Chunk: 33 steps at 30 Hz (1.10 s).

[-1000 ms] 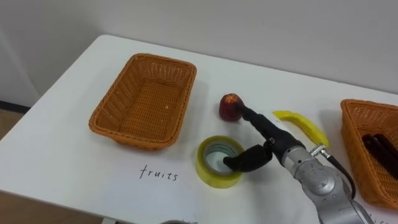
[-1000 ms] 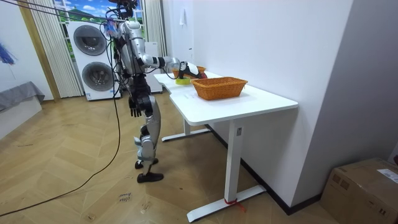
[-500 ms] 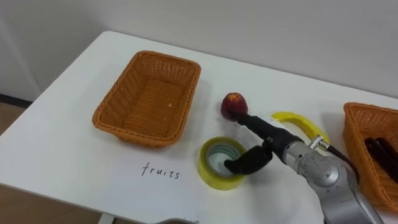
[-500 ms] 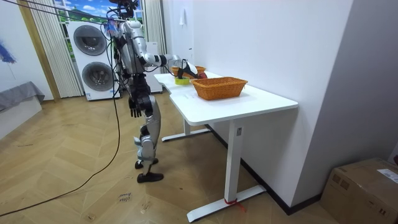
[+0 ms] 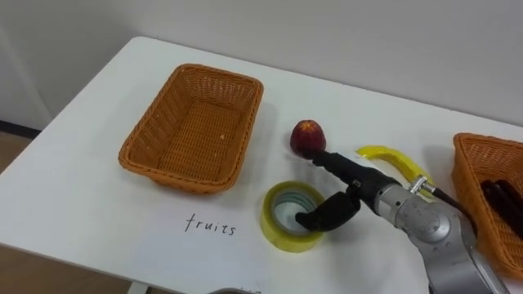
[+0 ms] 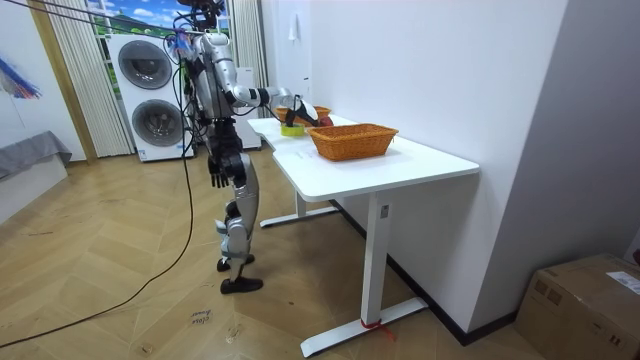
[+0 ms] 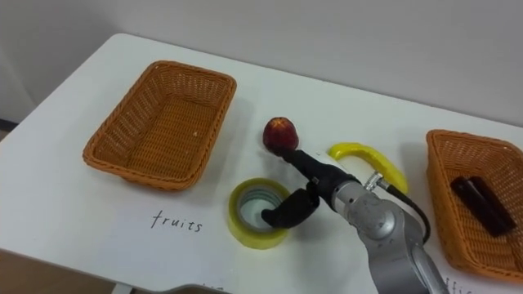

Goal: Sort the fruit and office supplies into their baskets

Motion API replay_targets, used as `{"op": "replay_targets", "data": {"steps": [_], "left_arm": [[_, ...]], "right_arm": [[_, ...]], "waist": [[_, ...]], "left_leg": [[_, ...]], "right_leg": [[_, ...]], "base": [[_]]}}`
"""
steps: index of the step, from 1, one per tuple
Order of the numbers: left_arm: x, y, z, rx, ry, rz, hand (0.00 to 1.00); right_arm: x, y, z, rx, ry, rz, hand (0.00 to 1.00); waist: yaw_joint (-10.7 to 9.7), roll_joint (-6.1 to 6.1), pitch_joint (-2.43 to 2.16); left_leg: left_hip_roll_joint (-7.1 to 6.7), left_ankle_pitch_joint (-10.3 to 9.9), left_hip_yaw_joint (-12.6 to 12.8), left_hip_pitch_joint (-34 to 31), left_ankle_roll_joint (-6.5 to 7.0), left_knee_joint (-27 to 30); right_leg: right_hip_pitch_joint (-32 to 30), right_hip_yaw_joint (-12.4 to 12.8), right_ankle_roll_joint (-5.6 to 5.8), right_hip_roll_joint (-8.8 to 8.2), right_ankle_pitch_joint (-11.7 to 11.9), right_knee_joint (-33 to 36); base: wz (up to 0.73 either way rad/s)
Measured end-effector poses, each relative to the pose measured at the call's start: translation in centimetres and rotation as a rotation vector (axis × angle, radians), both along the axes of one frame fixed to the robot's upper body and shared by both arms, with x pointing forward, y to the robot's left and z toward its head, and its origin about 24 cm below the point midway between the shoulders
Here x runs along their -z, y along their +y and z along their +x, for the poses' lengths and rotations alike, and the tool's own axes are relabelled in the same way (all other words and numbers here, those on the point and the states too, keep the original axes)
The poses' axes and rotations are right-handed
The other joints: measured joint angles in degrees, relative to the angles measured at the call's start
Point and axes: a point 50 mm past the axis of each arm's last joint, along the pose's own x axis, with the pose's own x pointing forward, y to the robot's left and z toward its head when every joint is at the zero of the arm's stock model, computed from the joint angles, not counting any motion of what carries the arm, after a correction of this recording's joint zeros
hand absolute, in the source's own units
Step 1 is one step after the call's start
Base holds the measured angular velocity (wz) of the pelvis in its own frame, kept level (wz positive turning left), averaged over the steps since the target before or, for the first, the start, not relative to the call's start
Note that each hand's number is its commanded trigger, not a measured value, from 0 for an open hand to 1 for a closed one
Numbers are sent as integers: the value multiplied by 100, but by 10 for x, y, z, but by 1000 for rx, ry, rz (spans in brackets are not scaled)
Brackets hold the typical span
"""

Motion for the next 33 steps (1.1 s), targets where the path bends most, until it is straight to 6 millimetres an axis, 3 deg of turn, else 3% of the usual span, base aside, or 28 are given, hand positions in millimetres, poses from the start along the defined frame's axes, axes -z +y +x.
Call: {"op": "replay_targets", "data": {"steps": [15, 16, 17, 18, 25, 33], "left_arm": [[0, 0, 0, 1, 3, 3, 0], [0, 0, -1, 4, 4, 4, 0], [0, 0, 0, 5, 5, 4, 0], [0, 0, 0, 6, 5, 4, 0], [-1, 4, 8, 14, -12, 8, 0], [-2, 7, 17, 26, -40, 20, 0]], "right_arm": [[-1, -1, -1, -16, 20, -61, 0], [-1, -2, -1, -18, 26, -60, 20], [-1, -2, -1, -19, 28, -60, 20], [0, -2, -1, -18, 38, -60, 100], [1, -5, 1, -29, 71, -77, 100], [0, -6, 5, -70, 88, -166, 100]], "waist": [[15, -56, 11], [20, -60, 11], [20, -64, 12], [20, -72, 11], [159, -206, 22], [352, -249, 26]], "left_leg": [[1, 0, 19, 18, 1, 3], [2, 0, 22, 20, 1, 3], [3, 0, 22, 20, 1, 3], [3, 0, 22, 21, 1, 4], [11, 1, 32, 37, -2, -6], [8, 6, 14, 55, -5, -64]], "right_leg": [[5, 40, 4, 8, 2, 1], [7, 41, 3, 8, 2, 1], [8, 41, 3, 8, 2, 1], [8, 41, 3, 8, 2, 0], [-1, 54, 3, 20, 3, 0], [-3, 42, 6, 25, 5, -21]], "base": [[0], [0], [0], [0], [-2], [0]]}}
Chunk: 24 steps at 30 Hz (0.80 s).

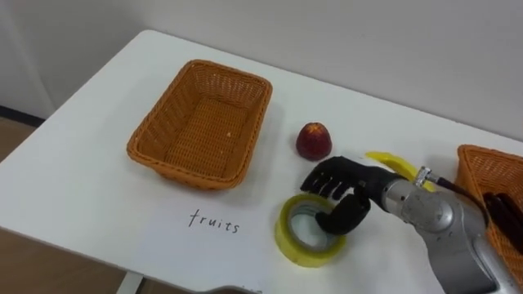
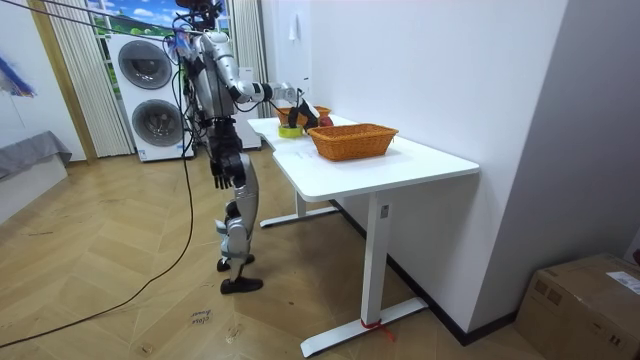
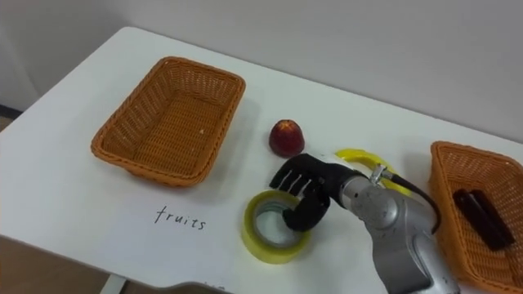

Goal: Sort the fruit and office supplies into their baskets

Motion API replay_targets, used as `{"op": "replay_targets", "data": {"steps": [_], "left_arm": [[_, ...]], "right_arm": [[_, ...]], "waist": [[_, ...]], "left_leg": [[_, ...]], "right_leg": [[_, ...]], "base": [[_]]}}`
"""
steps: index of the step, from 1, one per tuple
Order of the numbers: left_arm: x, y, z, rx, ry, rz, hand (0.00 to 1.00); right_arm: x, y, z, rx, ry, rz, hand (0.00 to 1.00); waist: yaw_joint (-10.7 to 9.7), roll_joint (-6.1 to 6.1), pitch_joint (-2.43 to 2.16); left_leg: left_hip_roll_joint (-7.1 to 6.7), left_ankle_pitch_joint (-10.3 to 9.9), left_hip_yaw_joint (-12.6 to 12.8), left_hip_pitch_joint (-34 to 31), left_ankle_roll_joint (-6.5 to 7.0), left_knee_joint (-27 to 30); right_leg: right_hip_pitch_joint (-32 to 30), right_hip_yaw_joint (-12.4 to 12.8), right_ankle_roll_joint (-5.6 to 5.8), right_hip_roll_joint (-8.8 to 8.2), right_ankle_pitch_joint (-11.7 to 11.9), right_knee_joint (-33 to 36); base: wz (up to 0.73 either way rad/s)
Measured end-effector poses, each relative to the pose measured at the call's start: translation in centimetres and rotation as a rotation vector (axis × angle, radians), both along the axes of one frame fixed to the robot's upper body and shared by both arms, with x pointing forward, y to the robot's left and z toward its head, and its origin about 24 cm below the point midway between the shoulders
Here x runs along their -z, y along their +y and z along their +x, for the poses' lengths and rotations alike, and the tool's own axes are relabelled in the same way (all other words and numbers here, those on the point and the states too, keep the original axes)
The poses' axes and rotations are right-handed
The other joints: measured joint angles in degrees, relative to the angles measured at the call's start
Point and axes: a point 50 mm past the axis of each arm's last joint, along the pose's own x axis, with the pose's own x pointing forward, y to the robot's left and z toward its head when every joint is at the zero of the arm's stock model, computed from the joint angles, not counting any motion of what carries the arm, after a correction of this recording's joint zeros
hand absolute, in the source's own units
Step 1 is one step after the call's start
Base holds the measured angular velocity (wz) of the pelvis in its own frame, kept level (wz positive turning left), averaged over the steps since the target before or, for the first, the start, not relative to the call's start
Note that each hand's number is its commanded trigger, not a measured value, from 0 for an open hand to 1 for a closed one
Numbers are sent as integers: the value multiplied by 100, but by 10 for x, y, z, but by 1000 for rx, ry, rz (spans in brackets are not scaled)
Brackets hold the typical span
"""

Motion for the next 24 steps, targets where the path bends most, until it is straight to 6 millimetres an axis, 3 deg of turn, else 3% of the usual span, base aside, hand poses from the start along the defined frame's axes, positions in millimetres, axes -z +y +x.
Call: {"op": "replay_targets", "data": {"steps": [6, 16, 21, 24], "left_arm": [[-1, 4, 1, 1, -2, 12, 0], [-3, 9, 12, 4, -30, 43, 0], [-2, 8, 8, -10, -14, 61, 0], [-1, 6, 4, -36, -7, 66, 0]], "right_arm": [[-1, 1, -1, -23, 13, -13, 100], [-3, 3, -1, -26, 14, -46, 100], [-2, -1, -1, -6, 10, -26, 100], [-6, 0, 0, -1, -18, -14, 100]], "waist": [[21, -54, 1], [111, -35, 3], [80, 25, 25], [-13, 131, 36]], "left_leg": [[4, -1, 1, 37, 0, -42], [5, -1, 4, 40, 0, -46], [-2, -2, -3, 39, 0, -39], [-4, -2, -9, 15, -1, -21]], "right_leg": [[16, 6, 0, 9, 1, 0], [27, 24, 4, 18, 5, -17], [61, 18, 10, 16, 9, -91], [60, 10, 10, 13, 10, -84]], "base": [[0], [0], [0], [0]]}}
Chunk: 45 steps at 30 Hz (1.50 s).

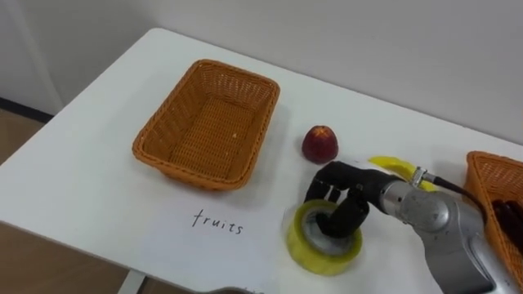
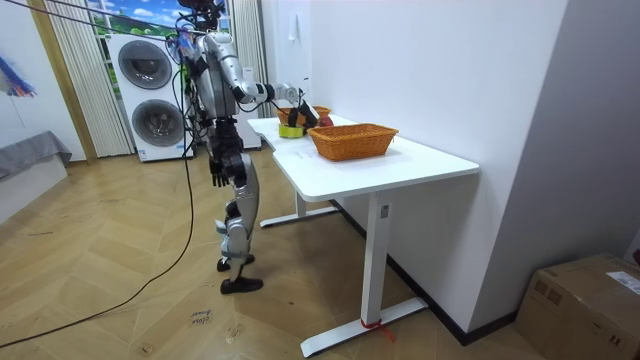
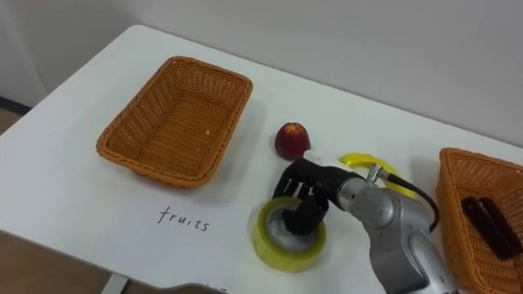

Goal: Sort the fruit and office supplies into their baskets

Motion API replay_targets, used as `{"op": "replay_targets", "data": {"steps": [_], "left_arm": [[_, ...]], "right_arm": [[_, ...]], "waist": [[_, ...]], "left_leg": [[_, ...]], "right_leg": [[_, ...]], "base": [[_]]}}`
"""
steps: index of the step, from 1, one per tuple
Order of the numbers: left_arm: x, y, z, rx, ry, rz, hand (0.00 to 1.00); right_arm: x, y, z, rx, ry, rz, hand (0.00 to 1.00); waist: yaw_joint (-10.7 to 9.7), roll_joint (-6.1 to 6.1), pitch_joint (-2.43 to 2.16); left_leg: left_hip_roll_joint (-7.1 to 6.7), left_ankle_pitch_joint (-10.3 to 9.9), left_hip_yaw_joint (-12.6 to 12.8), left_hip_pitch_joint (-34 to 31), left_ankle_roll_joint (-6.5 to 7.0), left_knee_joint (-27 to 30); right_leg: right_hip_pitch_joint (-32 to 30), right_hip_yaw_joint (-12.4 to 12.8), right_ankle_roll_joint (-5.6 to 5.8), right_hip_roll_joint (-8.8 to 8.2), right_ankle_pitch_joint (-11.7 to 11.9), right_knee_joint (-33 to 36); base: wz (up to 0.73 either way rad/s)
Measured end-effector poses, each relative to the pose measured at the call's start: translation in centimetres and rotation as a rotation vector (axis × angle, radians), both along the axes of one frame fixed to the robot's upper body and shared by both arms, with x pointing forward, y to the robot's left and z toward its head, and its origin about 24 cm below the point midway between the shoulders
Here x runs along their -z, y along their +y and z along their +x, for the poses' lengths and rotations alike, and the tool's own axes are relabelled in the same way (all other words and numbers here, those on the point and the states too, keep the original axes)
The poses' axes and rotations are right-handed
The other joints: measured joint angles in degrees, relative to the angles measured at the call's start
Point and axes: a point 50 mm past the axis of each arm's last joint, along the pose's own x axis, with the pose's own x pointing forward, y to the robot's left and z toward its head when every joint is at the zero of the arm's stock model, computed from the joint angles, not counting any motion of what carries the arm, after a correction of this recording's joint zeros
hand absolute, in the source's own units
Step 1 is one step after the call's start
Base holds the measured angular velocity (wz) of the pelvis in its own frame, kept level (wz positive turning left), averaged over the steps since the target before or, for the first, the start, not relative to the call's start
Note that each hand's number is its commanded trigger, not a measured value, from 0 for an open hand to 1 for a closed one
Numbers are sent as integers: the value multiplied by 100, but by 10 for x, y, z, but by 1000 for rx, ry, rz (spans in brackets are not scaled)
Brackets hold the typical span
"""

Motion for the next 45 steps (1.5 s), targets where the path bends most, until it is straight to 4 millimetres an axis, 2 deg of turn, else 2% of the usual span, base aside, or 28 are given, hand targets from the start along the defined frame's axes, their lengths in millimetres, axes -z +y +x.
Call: {"op": "replay_targets", "data": {"steps": [5, 7, 9, 13, 16, 20, 22, 23, 26, 31, 37, 45], "left_arm": [[1, -2, -15, -53, 10, 14, 0], [1, -4, -25, -90, 12, 17, 0], [1, -5, -32, -137, 16, 18, 0], [1, -5, -42, -178, 40, 25, 0], [2, -6, -43, -177, 38, 23, 0], [2, -9, -48, -180, 45, 21, 0], [2, -10, -55, -183, 68, 19, 0], [2, -10, -57, -184, 72, 19, 0], [1, -11, -67, -189, 93, 18, 0], [1, -12, -71, -196, 104, 19, 0], [0, -8, -67, -219, 76, 29, 0], [-1, -6, -65, -228, 69, 35, 0]], "right_arm": [[-4, -6, -2, 33, -26, 109, 100], [-11, -19, -5, 106, -87, 160, 100], [-24, -32, -8, 168, -168, 188, 100], [-52, -62, -7, 339, -381, 277, 100], [-60, -76, -8, 431, -473, 286, 100], [-67, -80, -9, 477, -552, 279, 100], [-71, -82, -9, 503, -604, 276, 100], [-72, -82, -9, 510, -617, 278, 100], [-76, -86, -9, 547, -680, 304, 100], [-82, -105, -12, 678, -765, 394, 100], [-78, -125, -17, 812, -800, 396, 100], [-69, -135, -18, 899, -794, 385, 100]], "waist": [[-241, 117, -7], [-422, 140, -29], [-510, 147, -47], [-727, 202, -40], [-825, 209, -44], [-863, 262, -58], [-896, 282, -102], [-918, 280, -104], [-974, 261, -106], [-990, 162, -60], [-1035, 139, -68], [-1153, 182, -89]], "left_leg": [[6, 3, 108, 62, 0, -52], [3, 7, 110, 117, 7, -93], [5, 7, 139, 141, 7, -106], [11, 6, 169, 236, 7, -112], [14, 6, 172, 262, 7, -155], [29, 6, 284, 288, 6, -153], [33, 6, 291, 314, 6, -161], [33, 6, 285, 321, 6, -161], [33, 8, 252, 364, 4, -167], [30, 11, 225, 345, 0, -162], [20, 10, 223, 295, 3, -167], [34, 10, 254, 266, 2, -175]], "right_leg": [[26, 68, 0, 1, 0, -13], [62, 107, 1, -1, 0, -15], [62, 134, 2, 0, 0, -14], [133, 144, 3, 3, 0, -22], [151, 145, 3, 4, -1, -19], [138, 178, 5, 5, 1, -4], [147, 188, 6, 5, 1, 16], [158, 180, 6, 4, 0, 20], [207, 159, 6, 2, 0, 17], [197, 140, 7, -1, 0, 14], [136, 147, 7, -9, 0, 6], [100, 161, 7, -3, 0, 5]], "base": [[-5], [0], [-8], [-2], [-3], [-11], [-2], [0], [3], [1], [0], [-1]]}}
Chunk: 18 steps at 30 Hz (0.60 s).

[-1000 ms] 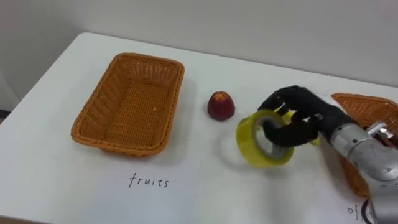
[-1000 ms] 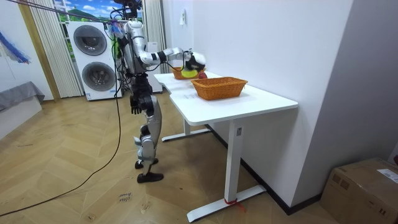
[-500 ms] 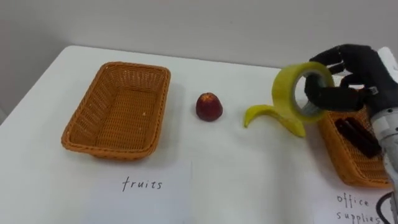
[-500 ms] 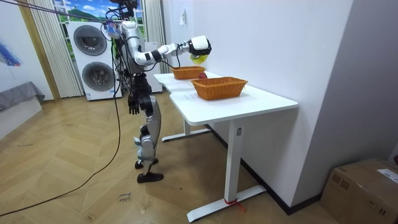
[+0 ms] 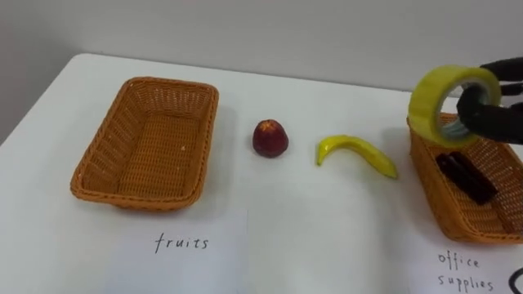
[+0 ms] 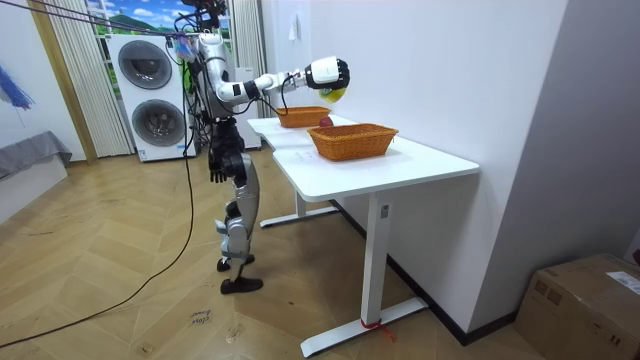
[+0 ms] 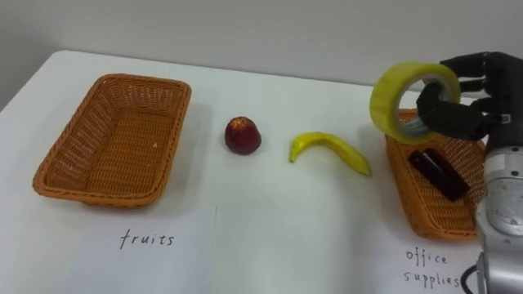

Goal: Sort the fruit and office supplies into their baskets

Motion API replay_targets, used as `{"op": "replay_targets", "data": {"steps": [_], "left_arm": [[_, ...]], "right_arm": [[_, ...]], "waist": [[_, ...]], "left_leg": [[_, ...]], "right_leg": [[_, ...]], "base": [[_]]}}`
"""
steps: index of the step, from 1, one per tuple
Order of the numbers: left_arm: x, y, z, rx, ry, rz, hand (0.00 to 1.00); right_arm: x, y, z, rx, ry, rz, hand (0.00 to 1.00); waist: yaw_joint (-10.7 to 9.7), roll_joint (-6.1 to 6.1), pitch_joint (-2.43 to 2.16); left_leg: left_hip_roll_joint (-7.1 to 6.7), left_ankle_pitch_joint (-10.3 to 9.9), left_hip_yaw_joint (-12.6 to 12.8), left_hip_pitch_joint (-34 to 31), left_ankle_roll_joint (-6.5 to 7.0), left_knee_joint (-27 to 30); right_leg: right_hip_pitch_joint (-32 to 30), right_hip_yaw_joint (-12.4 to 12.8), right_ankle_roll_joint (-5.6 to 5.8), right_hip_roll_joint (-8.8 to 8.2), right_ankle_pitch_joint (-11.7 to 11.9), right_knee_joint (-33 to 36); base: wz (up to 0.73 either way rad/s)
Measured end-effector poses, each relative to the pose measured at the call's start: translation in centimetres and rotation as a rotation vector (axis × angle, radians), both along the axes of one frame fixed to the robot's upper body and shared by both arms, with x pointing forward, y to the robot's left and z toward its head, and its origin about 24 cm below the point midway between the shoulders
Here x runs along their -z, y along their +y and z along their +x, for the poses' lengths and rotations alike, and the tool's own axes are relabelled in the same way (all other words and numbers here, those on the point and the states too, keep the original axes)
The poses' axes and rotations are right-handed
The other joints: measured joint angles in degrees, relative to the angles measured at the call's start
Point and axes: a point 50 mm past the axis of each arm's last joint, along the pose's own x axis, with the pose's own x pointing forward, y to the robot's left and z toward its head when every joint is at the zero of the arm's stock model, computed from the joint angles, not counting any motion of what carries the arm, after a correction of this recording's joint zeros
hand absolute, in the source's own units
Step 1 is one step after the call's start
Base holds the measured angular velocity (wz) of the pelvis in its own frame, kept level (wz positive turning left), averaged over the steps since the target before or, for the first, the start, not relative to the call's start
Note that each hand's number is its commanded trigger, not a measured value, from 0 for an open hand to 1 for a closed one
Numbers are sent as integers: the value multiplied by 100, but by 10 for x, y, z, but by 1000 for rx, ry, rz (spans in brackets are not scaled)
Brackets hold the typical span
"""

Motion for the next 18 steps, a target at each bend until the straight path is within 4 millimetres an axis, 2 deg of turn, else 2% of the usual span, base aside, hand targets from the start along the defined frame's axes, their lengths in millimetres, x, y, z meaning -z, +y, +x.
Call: {"op": "replay_targets", "data": {"steps": [6, 10, 18], "left_arm": [[0, 0, -2, 1, 2, 0, 0], [0, 0, -1, 6, 2, -1, 0], [-1, 2, 0, 15, 3, -21, 0]], "right_arm": [[2, -3, 0, 39, -1, 5, 100], [15, -15, 0, 74, 63, 21, 100], [23, -29, -3, 110, 153, -36, 100]], "waist": [[-98, 1, -3], [-93, -39, 10], [-93, -58, 23]], "left_leg": [[5, 0, 53, 7, -1, -6], [4, 0, 63, 14, 0, -6], [2, 2, 78, -30, 2, -9]], "right_leg": [[-7, 53, 0, 7, 0, 6], [-34, 88, 0, 4, 0, 45], [-115, 132, 3, 6, -4, 90]], "base": [[-2], [-5], [-2]]}}
